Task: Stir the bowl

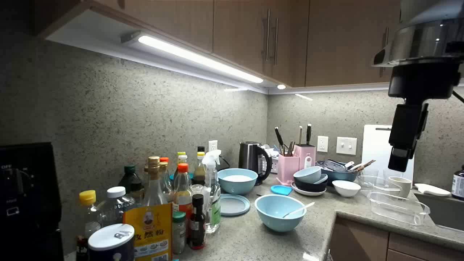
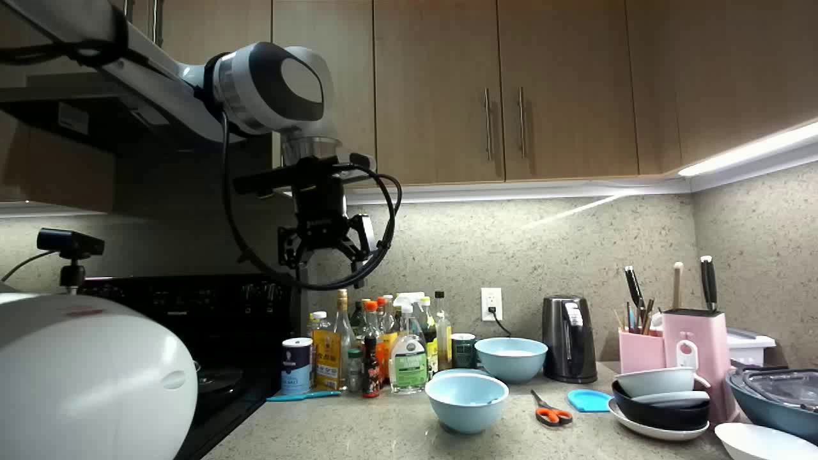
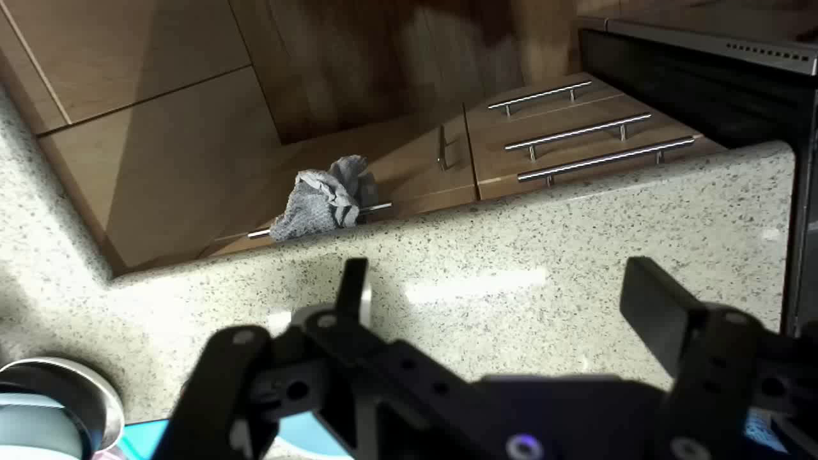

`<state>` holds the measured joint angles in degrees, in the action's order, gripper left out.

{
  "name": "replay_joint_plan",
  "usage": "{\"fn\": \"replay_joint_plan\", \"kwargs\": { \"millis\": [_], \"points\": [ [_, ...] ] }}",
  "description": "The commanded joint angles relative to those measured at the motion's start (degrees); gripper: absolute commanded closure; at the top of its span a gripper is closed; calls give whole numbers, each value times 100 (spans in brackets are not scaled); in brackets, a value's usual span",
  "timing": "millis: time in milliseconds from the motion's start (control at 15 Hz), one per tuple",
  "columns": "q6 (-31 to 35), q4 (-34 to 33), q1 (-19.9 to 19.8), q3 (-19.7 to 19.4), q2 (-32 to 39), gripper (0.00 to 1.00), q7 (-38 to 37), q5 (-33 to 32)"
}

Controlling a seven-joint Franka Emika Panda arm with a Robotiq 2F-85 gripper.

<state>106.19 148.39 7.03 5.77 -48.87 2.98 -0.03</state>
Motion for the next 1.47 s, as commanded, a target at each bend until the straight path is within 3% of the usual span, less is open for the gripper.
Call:
{"fn": "replay_joint_plan", "kwargs": {
  "millis": [0,467,1067,1400],
  "points": [
    [-16,-15,22,-16,7,0,-15,-15],
    [-15,-15,22,-16,7,0,-15,-15],
    [1547,-542,-452,-186,1502,0,-213,-254],
    [1448,-477,-389,-257,1433,0,-97,-99]
  ]
}}
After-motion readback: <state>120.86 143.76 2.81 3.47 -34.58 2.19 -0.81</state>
